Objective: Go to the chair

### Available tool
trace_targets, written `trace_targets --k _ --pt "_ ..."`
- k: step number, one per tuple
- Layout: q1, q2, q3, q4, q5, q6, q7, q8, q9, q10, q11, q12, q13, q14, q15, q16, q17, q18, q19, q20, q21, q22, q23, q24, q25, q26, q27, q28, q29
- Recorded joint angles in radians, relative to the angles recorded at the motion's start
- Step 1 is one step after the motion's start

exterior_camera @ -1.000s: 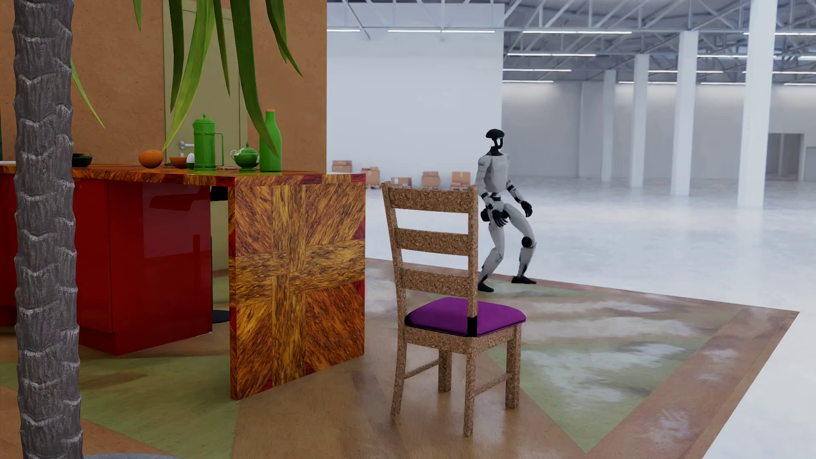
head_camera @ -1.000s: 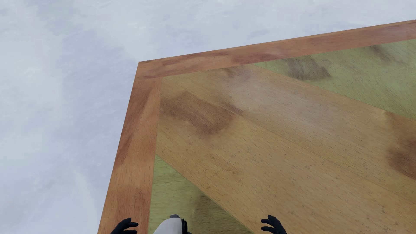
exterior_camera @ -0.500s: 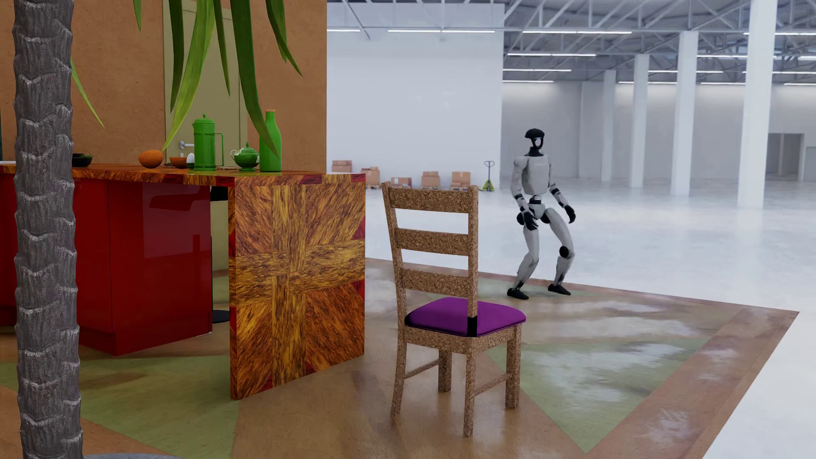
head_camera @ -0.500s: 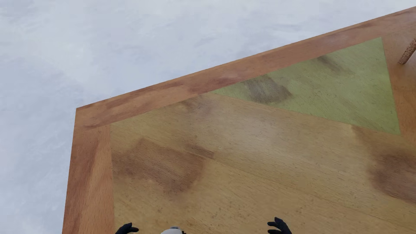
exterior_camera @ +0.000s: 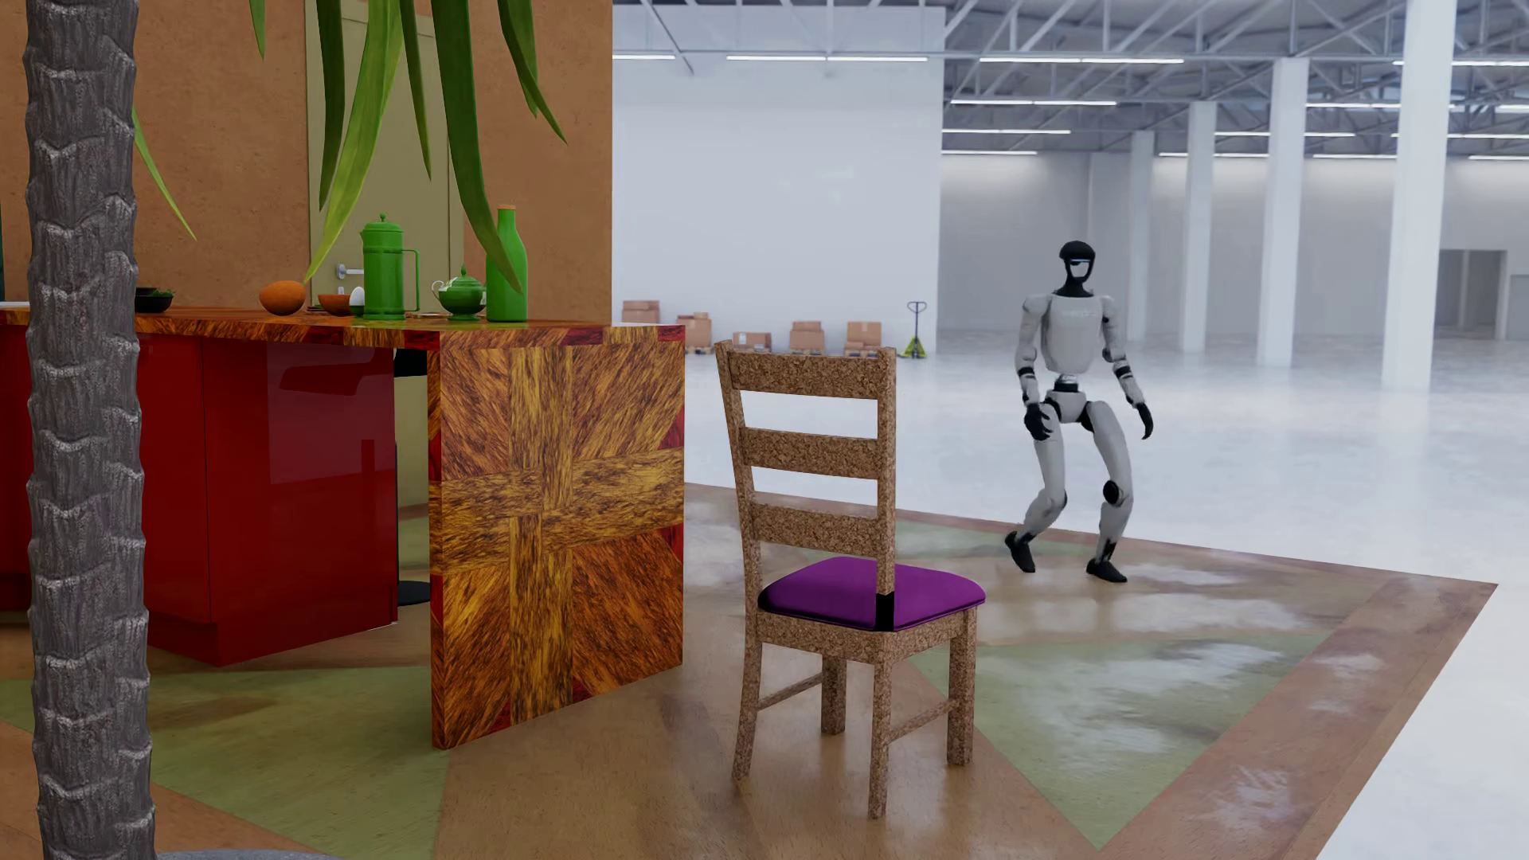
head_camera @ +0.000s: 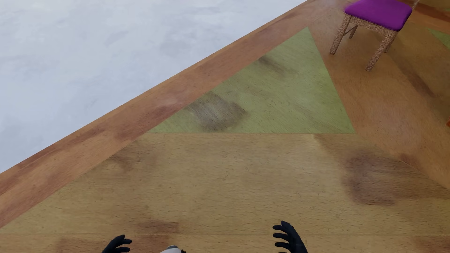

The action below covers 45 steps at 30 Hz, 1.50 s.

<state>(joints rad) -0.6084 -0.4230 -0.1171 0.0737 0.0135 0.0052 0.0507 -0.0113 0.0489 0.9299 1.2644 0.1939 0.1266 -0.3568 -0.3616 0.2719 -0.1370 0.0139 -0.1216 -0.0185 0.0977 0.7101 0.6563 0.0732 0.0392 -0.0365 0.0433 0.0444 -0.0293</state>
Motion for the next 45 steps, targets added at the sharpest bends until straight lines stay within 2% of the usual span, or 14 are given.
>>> trace_targets --k 5,7,11,13,17,20,23,25,29,32,35,37,42,45 --pt "0.224 -0.155 -0.167 0.039 -0.06 -0.134 0.102 -0.058 -0.013 0.079 -0.316 -0.213 0.161 -0.093 -0.092 -0.131 -0.032 -0.1 0.083 -0.082 -0.043 -0.166 -0.053 -0.142 -0.024 0.008 0.044 0.146 0.088" --pt "0.033 -0.076 -0.064 -0.005 -0.012 -0.061 -0.035 -0.045 0.0 0.337 -0.318 -0.157 0.13 0.086 -0.116 -0.15 -0.082 -0.135 0.057 -0.105 0.011 -0.095 0.115 -0.107 -0.035 -0.048 0.066 0.079 0.014" --pt "-0.093 0.115 0.04 0.049 0.067 0.1 -0.07 0.028 -0.013 -0.069 -0.341 0.042 0.038 0.113 -0.255 -0.073 -0.007 -0.21 0.068 -0.014 0.017 -0.017 -0.062 0.033 -0.04 0.022 0.096 -0.067 -0.041" --pt "-0.004 -0.002 -0.037 0.042 0.009 0.025 0.005 0.008 0.003 -0.052 -0.017 -0.01 -0.016 0.075 -0.039 0.002 0.004 -0.067 0.026 -0.003 -0.007 -0.016 -0.001 -0.002 -0.01 0.021 0.048 -0.018 0.058" --pt "0.212 -0.074 -0.16 0.069 -0.066 -0.105 0.079 -0.042 -0.025 -0.075 -0.302 -0.185 0.189 -0.073 -0.132 -0.101 -0.064 -0.139 0.06 -0.099 -0.085 -0.178 -0.021 -0.129 0.029 -0.007 0.055 0.156 0.121" --pt "-0.002 0.09 -0.02 0.01 0.005 -0.03 -0.077 -0.007 -0.013 0.313 -0.386 -0.102 0.17 0.059 -0.215 -0.128 -0.054 -0.178 0.057 -0.074 -0.019 -0.095 0.086 -0.06 0.006 -0.063 0.089 0.091 -0.044" --pt "-0.065 0.186 0.042 0.015 0.057 0.09 -0.065 0.035 0.008 -0.061 -0.301 0.05 0.039 -0.03 -0.221 -0.077 -0.005 -0.211 0.064 0.018 -0.017 -0.069 -0.061 0.01 0.017 0.017 0.098 0.005 -0.112" --pt "0.022 0.038 -0.036 0.021 0.001 0.044 0.009 0.009 0.01 -0.07 0.023 0.011 -0.005 0.068 0.037 -0.004 0.004 -0.064 0.047 0.006 -0.02 -0.013 0.013 -0.038 0.008 0.025 0.055 0.037 -0.031" --pt "0.251 -0.112 -0.175 0.05 -0.055 -0.076 0.068 -0.029 -0.029 -0.142 -0.209 -0.21 0.202 -0.086 -0.147 -0.097 -0.066 -0.126 0.123 -0.075 -0.126 -0.159 -0.046 -0.121 -0.028 -0.015 0.075 0.14 0.084" --pt "0.064 0.04 -0.051 -0.014 -0.003 -0.027 -0.075 -0.005 -0.027 0.294 -0.342 -0.135 0.139 0.035 -0.211 -0.149 -0.07 -0.153 0.07 -0.091 0.003 -0.056 0.095 -0.033 0.018 -0.124 0.09 0.036 -0.022" --pt "-0.056 0.188 0.079 -0.002 0.06 0.085 -0.076 0.04 -0.016 -0.005 -0.403 0.064 0.033 -0.027 -0.285 -0.075 -0.008 -0.181 0.081 0.031 -0.024 -0.062 -0.05 0.052 0.062 0.004 0.051 -0.073 -0.059" --pt "0.038 0.075 0.011 -0.004 0.017 0.031 -0.008 0.023 0.013 -0.013 -0.091 0.041 -0.026 -0.031 -0.086 -0.018 0.015 -0.034 0.034 0.005 -0.021 -0.034 -0.006 -0.003 0.064 0.044 0.01 -0.015 0.016" --pt "0.204 -0.113 -0.184 0.025 -0.071 -0.111 0.016 -0.046 -0.007 0.084 -0.343 -0.246 0.193 -0.055 -0.075 -0.148 -0.035 -0.111 0.084 -0.092 -0.031 -0.095 0.05 -0.133 -0.032 -0.016 0.078 0.17 0.076" --pt "0.081 -0.11 -0.04 0.037 -0.038 -0.048 -0.056 -0.091 0.08 -0.002 -0.114 -0.176 0.141 -0.011 0.024 -0.104 -0.044 -0.104 0.1 -0.035 0.036 -0.036 -0.014 -0.057 -0.135 -0.033 0.185 0.034 0.017"
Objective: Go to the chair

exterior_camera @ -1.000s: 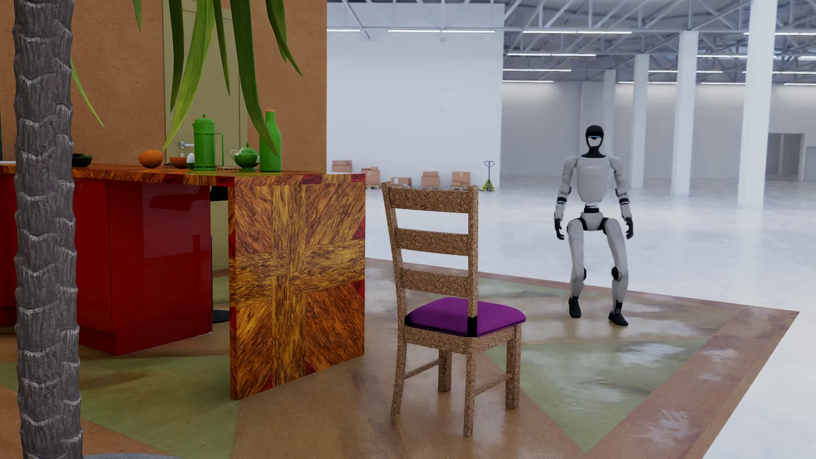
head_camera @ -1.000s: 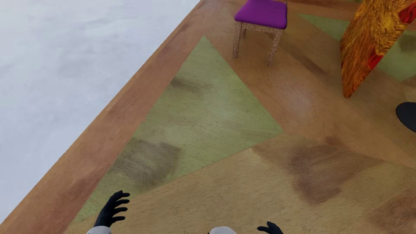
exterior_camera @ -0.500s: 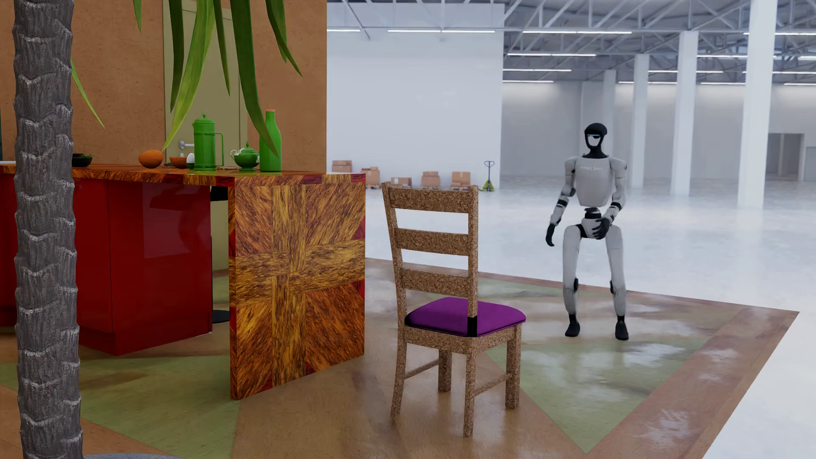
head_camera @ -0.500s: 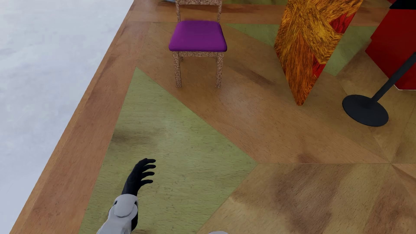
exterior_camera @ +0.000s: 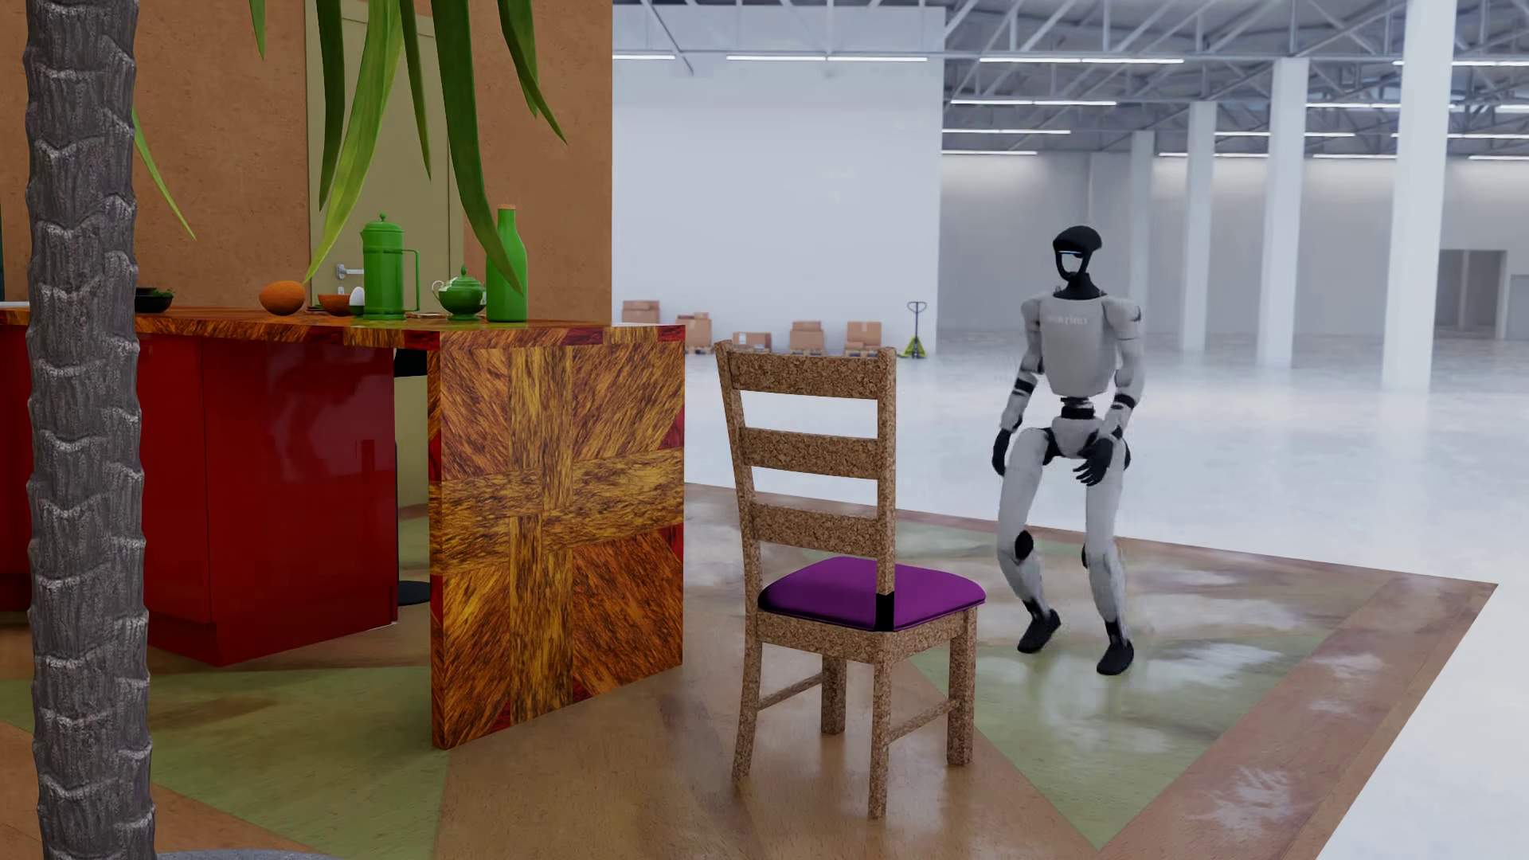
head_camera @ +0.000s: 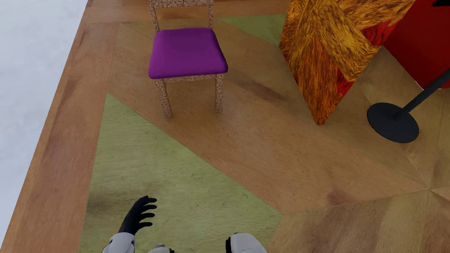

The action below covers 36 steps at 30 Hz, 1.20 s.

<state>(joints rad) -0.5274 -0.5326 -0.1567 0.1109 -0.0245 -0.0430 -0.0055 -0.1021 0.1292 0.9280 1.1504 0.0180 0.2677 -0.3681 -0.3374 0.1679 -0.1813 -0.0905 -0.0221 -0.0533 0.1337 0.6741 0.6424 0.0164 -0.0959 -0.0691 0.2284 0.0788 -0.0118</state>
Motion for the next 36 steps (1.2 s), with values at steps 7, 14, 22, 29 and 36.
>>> trace_targets --k 7,14,22,29,36 --pt "-0.106 0.066 0.161 -0.053 -0.009 0.079 -0.021 0.073 -0.049 0.173 -0.262 0.122 -0.095 0.056 -0.075 -0.006 -0.005 -0.035 -0.01 0.025 -0.03 -0.078 0.01 0.104 -0.065 0.156 -0.213 -0.035 0.032" --pt "-0.068 0.127 0.115 -0.062 0.014 0.083 0.0 0.081 -0.123 -0.077 -0.227 0.12 -0.036 0.081 -0.159 -0.009 -0.039 0.02 0.001 -0.012 -0.088 -0.094 0.041 -0.019 0.074 -0.008 -0.17 0.035 0.11" --pt "-0.017 0.146 0.142 -0.05 0.012 -0.005 0.0 0.077 -0.087 -0.202 -0.35 0.142 -0.045 0.128 -0.084 -0.004 -0.001 -0.007 0.019 0.032 -0.098 -0.072 -0.002 -0.035 0.165 0.096 -0.122 -0.018 0.063" --pt "0.0 0.146 0.157 -0.065 0.002 0.002 0.009 0.09 -0.078 -0.236 -0.351 0.161 -0.112 0.194 -0.088 0.039 0.026 0.053 0.031 0.011 -0.048 -0.076 0.009 -0.026 0.1 0.066 -0.184 -0.103 0.024" --pt "0.003 0.166 0.182 -0.074 0.005 0.073 -0.013 0.086 -0.107 -0.236 -0.383 0.146 -0.098 0.177 -0.083 0.016 0.022 0.053 0.036 0.01 -0.077 -0.066 0.008 -0.025 0.127 0.041 -0.133 -0.047 -0.016"
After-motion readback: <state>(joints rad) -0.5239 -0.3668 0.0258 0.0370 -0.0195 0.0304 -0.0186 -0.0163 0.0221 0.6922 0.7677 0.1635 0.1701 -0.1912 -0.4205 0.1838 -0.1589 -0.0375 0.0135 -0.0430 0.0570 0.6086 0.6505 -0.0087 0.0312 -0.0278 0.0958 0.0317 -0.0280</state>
